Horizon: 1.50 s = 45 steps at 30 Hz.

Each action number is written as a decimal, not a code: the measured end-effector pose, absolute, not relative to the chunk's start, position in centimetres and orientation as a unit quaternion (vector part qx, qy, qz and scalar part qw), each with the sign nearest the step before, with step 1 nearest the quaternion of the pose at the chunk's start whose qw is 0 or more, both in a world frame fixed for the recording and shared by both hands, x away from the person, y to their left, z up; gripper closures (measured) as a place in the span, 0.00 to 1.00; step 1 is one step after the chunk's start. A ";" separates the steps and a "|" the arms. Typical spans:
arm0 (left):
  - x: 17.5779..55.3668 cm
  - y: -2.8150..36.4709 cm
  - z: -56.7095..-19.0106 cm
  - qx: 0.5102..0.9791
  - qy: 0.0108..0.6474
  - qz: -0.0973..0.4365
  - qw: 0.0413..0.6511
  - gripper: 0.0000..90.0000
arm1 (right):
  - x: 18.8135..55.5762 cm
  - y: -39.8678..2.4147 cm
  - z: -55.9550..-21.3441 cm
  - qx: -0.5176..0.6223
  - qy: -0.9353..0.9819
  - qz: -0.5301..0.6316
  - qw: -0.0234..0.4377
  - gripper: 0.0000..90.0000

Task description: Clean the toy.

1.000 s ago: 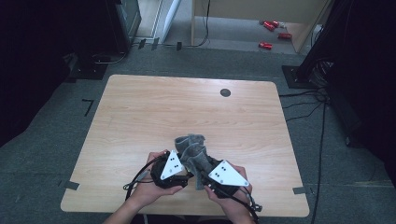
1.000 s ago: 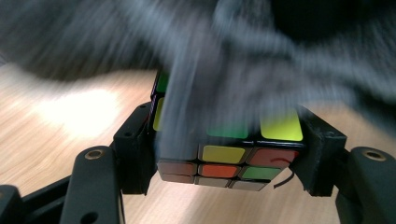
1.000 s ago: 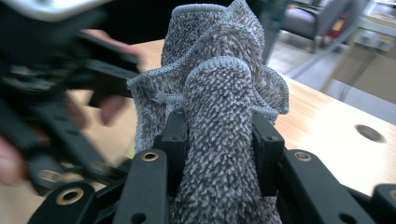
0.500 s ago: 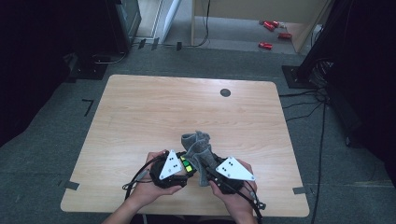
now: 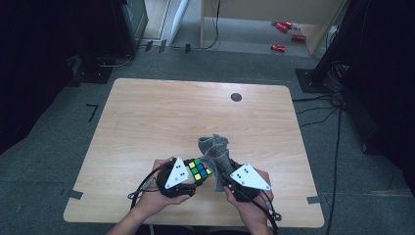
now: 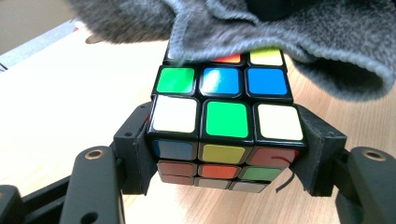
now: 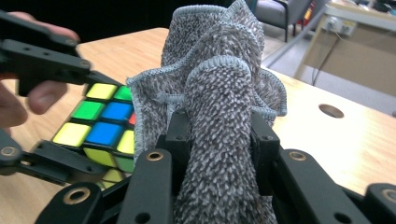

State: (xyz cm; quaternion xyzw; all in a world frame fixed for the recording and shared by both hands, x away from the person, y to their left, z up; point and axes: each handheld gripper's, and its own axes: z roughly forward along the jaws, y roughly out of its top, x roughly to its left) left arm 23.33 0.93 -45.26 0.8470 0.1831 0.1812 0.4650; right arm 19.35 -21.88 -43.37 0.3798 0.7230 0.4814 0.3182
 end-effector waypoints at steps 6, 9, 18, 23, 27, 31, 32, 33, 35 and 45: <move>23.3 0.6 -45.7 0.853 0.181 0.183 0.455 0.38 | 17.8 -20.0 -42.4 0.323 0.727 0.530 0.295 0.76; 22.9 0.4 -45.5 0.850 0.170 0.184 0.464 0.38 | 17.7 -19.1 -42.9 0.310 0.740 0.519 0.294 0.76; 23.2 1.0 -45.3 0.845 0.177 0.185 0.469 0.38 | 19.2 -22.2 -43.3 0.385 0.710 0.505 0.304 0.76; 23.4 0.9 -45.6 0.850 0.179 0.184 0.459 0.38 | 18.7 -21.3 -43.2 0.359 0.716 0.520 0.296 0.76; 22.9 0.4 -45.7 0.855 0.168 0.192 0.451 0.38 | 17.7 -18.9 -43.4 0.309 0.748 0.506 0.299 0.75; 22.9 0.5 -45.7 0.855 0.168 0.195 0.450 0.38 | 17.8 -18.8 -43.6 0.311 0.752 0.493 0.308 0.75; 23.0 0.5 -45.7 0.854 0.169 0.196 0.451 0.38 | 18.1 -19.2 -43.6 0.319 0.747 0.495 0.308 0.75; 23.0 0.6 -45.7 0.853 0.171 0.194 0.453 0.38 | 18.4 -19.7 -43.6 0.331 0.743 0.493 0.310 0.75; 23.0 0.7 -45.6 0.851 0.170 0.191 0.458 0.38 | 18.8 -20.7 -43.6 0.353 0.735 0.485 0.316 0.75; 23.1 0.5 -45.8 0.853 0.171 0.184 0.457 0.38 | 17.9 -20.2 -42.6 0.335 0.731 0.515 0.297 0.75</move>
